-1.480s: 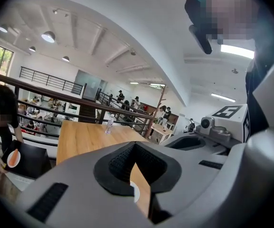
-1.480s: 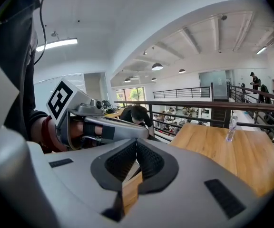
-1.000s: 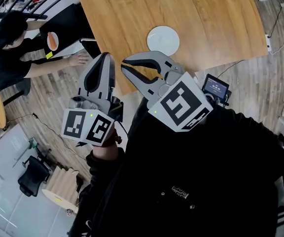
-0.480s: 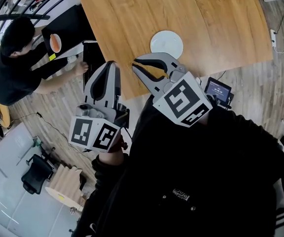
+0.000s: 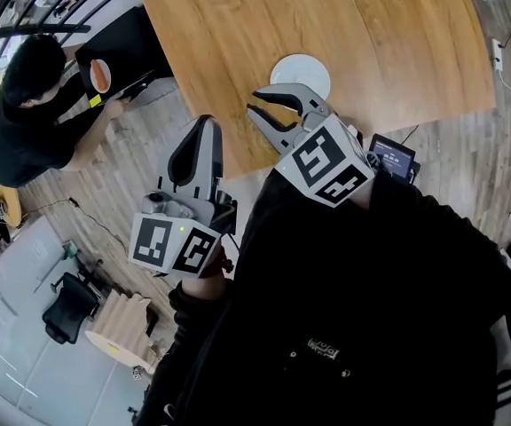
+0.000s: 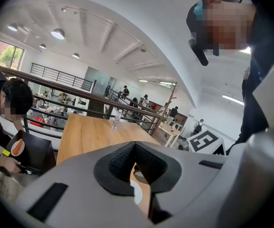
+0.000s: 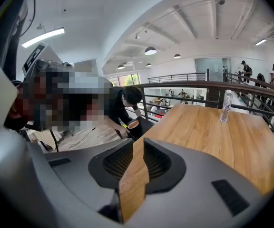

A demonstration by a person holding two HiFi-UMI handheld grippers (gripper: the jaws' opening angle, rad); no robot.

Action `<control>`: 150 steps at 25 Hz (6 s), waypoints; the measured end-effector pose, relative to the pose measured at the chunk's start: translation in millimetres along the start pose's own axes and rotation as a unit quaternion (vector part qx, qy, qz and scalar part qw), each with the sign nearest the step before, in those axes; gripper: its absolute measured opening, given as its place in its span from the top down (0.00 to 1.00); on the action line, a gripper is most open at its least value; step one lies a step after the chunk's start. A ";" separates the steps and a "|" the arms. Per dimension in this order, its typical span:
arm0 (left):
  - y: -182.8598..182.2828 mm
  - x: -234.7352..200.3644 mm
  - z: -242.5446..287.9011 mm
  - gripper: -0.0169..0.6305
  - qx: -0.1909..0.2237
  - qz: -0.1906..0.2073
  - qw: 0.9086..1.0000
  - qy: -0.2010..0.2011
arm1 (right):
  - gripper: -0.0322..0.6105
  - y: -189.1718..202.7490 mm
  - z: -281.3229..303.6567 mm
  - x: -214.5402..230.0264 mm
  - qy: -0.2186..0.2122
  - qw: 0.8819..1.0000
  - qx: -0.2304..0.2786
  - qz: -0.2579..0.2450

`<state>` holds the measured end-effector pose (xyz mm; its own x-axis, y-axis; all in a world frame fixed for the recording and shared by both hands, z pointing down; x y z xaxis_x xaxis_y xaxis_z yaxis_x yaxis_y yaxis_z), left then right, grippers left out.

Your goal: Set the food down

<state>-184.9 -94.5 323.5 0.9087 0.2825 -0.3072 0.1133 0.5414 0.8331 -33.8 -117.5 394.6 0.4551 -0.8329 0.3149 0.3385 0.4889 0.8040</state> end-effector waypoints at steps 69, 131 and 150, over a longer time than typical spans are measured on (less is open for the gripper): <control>12.2 -13.6 43.8 0.98 -0.048 -0.022 0.998 -0.045 | 0.54 195.2 85.2 119.5 0.030 0.928 -0.370 0.027; -28.6 -25.1 -16.0 0.98 0.020 -0.009 1.000 -0.021 | 0.64 167.9 105.0 107.1 0.034 0.943 -0.329 -0.020; -8.0 -18.4 -11.4 0.98 0.047 0.044 0.990 0.127 | 0.92 -29.6 -88.3 -1.5 -0.075 0.978 0.194 -0.008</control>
<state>-207.1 -95.0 317.2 0.7882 0.5214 -0.3271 0.0862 0.4326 0.8974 28.3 -107.8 325.8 0.3171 -0.8822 0.3480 -0.0078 0.3645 0.9312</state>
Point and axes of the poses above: the fingertips, and each gripper's own axes: z forward along the fingers, x to its right, y out of its underside, the point moved 9 cm from there along -z, backward along the fingers, and after that the axes turned 10 degrees about -y, right-handed, at the moved point
